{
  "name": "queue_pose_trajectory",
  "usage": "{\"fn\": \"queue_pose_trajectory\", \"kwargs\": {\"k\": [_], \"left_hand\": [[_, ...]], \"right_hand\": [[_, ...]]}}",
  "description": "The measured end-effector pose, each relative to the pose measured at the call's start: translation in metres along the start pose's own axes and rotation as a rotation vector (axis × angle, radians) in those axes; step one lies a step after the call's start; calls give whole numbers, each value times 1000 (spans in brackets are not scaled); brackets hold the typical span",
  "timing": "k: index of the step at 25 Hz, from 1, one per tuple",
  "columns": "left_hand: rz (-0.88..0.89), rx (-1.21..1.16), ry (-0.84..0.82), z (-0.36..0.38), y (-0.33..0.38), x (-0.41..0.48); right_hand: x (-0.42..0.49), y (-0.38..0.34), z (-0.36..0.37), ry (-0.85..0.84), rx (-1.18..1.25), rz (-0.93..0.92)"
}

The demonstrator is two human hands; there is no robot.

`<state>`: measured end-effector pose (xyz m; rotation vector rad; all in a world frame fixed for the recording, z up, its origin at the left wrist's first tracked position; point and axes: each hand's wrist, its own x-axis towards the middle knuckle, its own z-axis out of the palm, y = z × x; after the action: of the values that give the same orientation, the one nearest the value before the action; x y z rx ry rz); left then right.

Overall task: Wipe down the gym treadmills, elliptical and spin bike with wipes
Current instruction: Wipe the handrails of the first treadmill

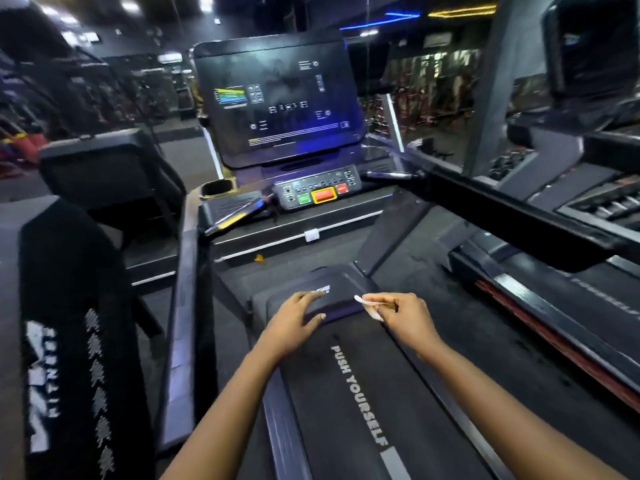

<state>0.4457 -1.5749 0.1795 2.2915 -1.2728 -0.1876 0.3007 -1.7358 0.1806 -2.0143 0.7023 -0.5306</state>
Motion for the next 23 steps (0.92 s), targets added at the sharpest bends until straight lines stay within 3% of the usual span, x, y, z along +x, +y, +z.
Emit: {"fn": "queue_pose_trajectory", "kwargs": {"k": [9, 17, 23], "left_hand": [[238, 86, -318, 80, 47, 217], [564, 155, -296, 100, 67, 391], [789, 347, -353, 115, 65, 541]], "right_hand": [[131, 72, -107, 233, -78, 74], [234, 104, -175, 468, -224, 108], [330, 109, -196, 681, -282, 152]]}}
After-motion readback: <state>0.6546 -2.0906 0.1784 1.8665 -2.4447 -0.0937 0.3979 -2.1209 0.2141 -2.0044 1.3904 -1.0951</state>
